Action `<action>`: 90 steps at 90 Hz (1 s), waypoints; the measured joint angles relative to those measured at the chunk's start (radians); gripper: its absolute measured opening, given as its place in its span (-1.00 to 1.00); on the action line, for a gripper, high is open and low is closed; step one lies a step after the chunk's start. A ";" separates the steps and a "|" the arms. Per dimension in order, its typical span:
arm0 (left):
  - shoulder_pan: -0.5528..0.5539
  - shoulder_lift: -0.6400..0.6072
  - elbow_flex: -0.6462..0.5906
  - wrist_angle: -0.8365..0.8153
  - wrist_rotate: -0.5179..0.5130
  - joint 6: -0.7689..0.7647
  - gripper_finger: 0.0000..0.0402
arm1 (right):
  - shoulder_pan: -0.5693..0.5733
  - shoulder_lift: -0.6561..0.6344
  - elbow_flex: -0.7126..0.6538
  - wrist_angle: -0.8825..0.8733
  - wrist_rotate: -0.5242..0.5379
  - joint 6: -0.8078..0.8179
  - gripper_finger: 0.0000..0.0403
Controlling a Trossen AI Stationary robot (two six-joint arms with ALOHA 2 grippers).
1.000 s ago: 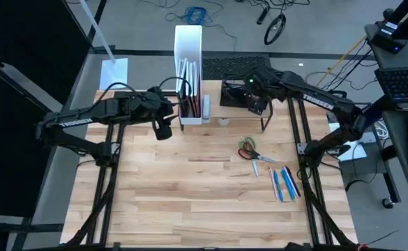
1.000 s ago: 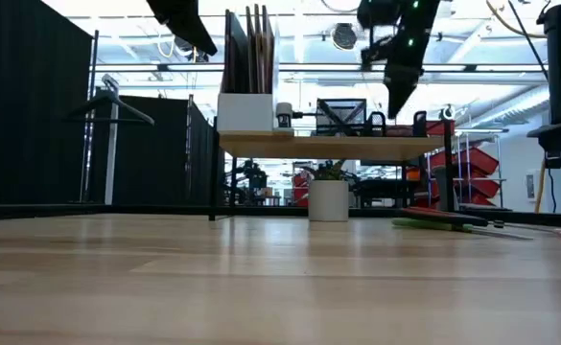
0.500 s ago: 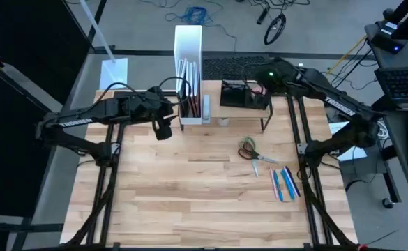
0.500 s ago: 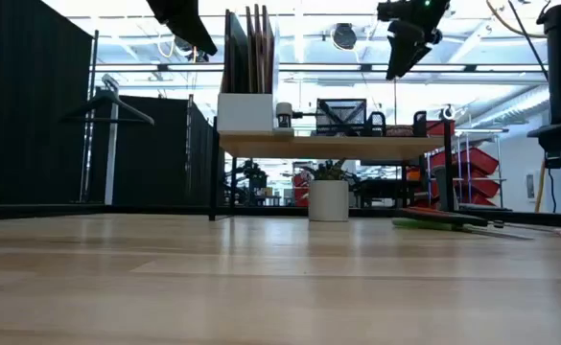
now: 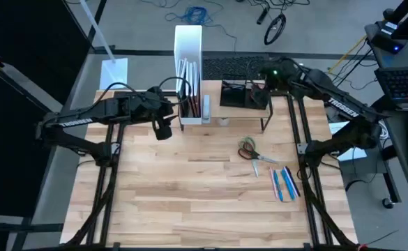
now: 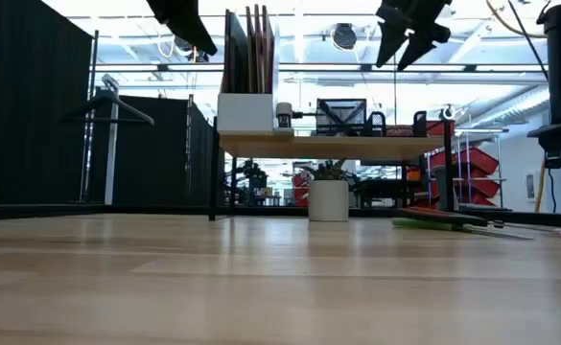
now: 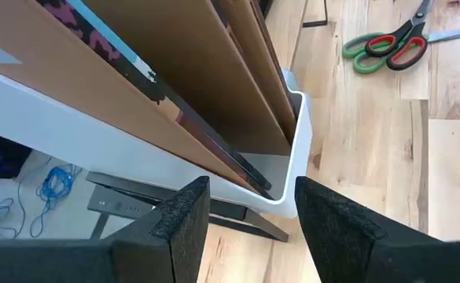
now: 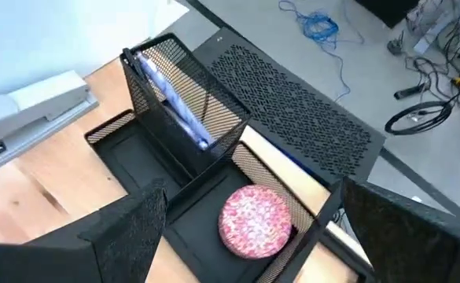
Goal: Stock shelves
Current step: Remove the red scented candle from the desk organizer on the shelf
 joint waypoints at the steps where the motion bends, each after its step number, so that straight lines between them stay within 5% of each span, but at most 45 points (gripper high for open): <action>1: 0.000 0.000 0.000 0.000 0.000 0.000 -0.12 | 0.002 0.000 0.000 -0.002 0.000 0.000 0.77; 34: 0.000 0.000 0.000 0.000 -0.001 0.000 -0.12 | 0.015 0.000 0.000 0.109 -0.009 -0.028 0.83; 50: 0.000 0.000 0.000 0.000 -0.002 0.000 -0.12 | -0.061 -0.010 0.000 0.124 -0.158 -0.008 0.96; 90: 0.000 0.000 0.000 0.000 -0.002 0.000 -0.12 | -0.087 0.036 0.000 -0.065 -0.184 0.036 0.92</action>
